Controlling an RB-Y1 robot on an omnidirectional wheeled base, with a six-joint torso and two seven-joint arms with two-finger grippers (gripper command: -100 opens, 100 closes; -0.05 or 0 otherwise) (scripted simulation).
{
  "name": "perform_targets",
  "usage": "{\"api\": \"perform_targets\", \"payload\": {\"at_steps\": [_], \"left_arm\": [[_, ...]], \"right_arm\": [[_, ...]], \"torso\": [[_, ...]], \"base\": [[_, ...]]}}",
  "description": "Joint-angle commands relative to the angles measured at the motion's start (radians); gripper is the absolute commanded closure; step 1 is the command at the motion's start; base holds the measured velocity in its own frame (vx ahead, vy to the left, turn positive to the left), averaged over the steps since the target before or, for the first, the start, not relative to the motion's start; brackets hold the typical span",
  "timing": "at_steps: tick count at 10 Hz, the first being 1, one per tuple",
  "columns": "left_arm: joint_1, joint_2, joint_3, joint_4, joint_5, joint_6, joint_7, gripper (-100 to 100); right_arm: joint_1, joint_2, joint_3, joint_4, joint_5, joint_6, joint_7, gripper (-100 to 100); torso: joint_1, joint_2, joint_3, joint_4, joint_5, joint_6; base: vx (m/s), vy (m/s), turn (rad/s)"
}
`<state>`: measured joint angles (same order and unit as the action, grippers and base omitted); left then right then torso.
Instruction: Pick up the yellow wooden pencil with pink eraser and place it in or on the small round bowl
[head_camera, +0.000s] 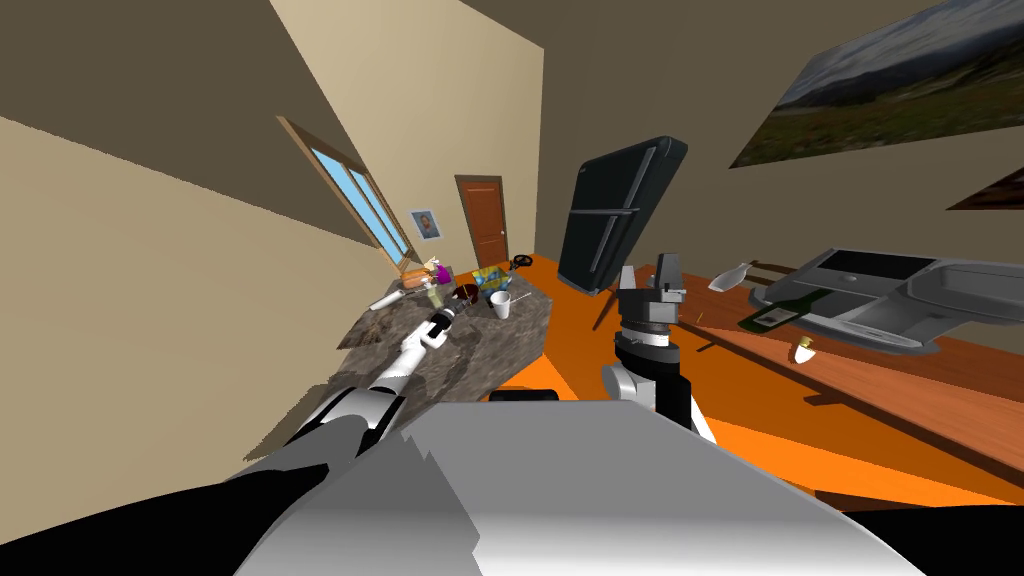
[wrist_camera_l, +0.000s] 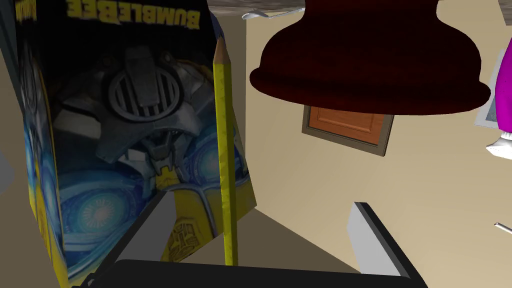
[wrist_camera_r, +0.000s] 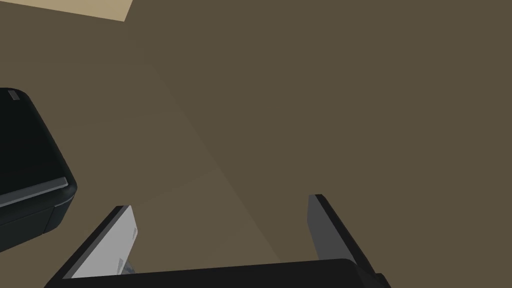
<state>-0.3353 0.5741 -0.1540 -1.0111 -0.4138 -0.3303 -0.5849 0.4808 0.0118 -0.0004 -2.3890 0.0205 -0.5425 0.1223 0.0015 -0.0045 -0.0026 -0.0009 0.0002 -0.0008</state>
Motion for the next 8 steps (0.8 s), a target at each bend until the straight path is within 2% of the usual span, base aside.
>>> {"api": "perform_targets", "payload": {"at_steps": [1,2,3,4,5,8], "left_arm": [[-0.008,-0.002,0.003,-0.028,0.015,-0.005,0.008,-100],[-0.011,-0.001,0.003,-0.008,0.01,-0.008,0.006,-100],[-0.011,-0.001,0.003,-0.01,0.011,-0.01,0.006,0],[-0.011,-0.001,0.003,-0.01,0.011,-0.009,0.006,-100],[-0.011,-0.001,0.003,-0.01,0.011,-0.009,0.006,100],[-0.011,-0.001,0.003,-0.009,0.012,-0.009,0.007,100]], "right_arm": [[0.0,0.0,0.0,0.0,0.0,0.0,0.0,0],[0.0,0.0,0.0,0.0,0.0,0.0,0.0,0],[0.0,0.0,0.0,0.0,0.0,0.0,0.0,0],[0.0,0.0,0.0,0.0,0.0,0.0,0.0,0],[0.0,0.0,0.0,0.0,0.0,0.0,0.0,0],[0.0,0.0,0.0,0.0,0.0,0.0,0.0,0]], "torso": [[0.0,0.0,0.0,0.0,0.0,0.0],[0.0,0.001,0.0,0.0,0.0,0.0],[0.0,0.002,0.001,0.0,0.0,0.0],[-0.001,0.003,0.001,0.0,0.0,0.0],[-0.001,0.003,0.002,0.0,0.0,0.0],[-0.001,0.003,0.002,0.001,0.0,0.0]], "base": [[0.031,0.028,0.003],[0.013,0.012,-0.002],[0.0,0.0,0.0],[0.0,0.0,0.0],[0.0,0.0,0.0],[0.0,-0.001,0.001]]}}
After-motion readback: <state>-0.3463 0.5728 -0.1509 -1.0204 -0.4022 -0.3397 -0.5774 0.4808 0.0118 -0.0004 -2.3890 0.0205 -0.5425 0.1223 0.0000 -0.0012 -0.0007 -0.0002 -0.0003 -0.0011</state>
